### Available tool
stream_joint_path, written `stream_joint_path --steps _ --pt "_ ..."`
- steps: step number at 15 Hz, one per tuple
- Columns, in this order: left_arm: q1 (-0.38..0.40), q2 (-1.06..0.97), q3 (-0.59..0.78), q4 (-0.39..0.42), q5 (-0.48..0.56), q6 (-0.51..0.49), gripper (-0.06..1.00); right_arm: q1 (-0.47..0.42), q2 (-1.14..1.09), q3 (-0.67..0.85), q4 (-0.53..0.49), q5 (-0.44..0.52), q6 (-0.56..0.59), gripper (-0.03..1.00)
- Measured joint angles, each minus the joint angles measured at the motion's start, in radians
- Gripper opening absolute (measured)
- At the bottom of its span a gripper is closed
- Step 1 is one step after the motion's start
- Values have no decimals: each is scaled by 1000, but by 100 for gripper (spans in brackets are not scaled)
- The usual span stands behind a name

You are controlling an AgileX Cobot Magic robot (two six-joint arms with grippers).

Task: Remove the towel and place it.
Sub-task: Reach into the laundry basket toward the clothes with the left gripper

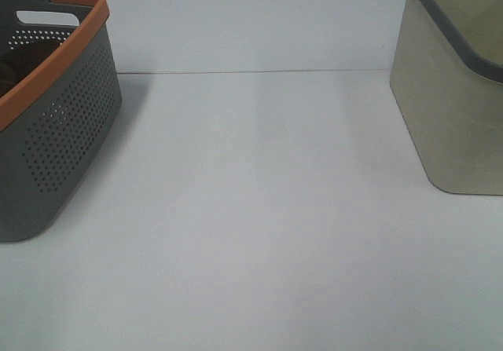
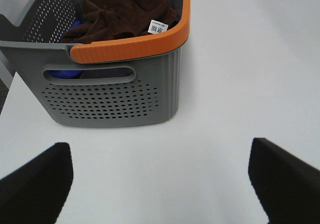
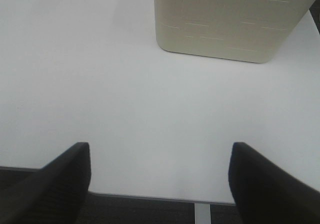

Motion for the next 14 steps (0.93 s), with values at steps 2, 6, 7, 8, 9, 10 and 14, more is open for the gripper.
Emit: stream_joint_path --steps 2,6,7,8,9,10,14 --pt "0 0 0 0 0 0 89 0 0 0 0 0 0 76" --pt "0 0 0 0 0 0 89 0 0 0 0 0 0 76" --pt "0 0 0 0 0 0 89 0 0 0 0 0 0 76" --pt "0 0 0 2 0 0 89 0 0 0 0 0 0 76" --pt "0 0 0 5 0 0 89 0 0 0 0 0 0 76" --pt "0 0 0 6 0 0 89 0 0 0 0 0 0 76" --pt "0 0 0 7 0 0 89 0 0 0 0 0 0 76"
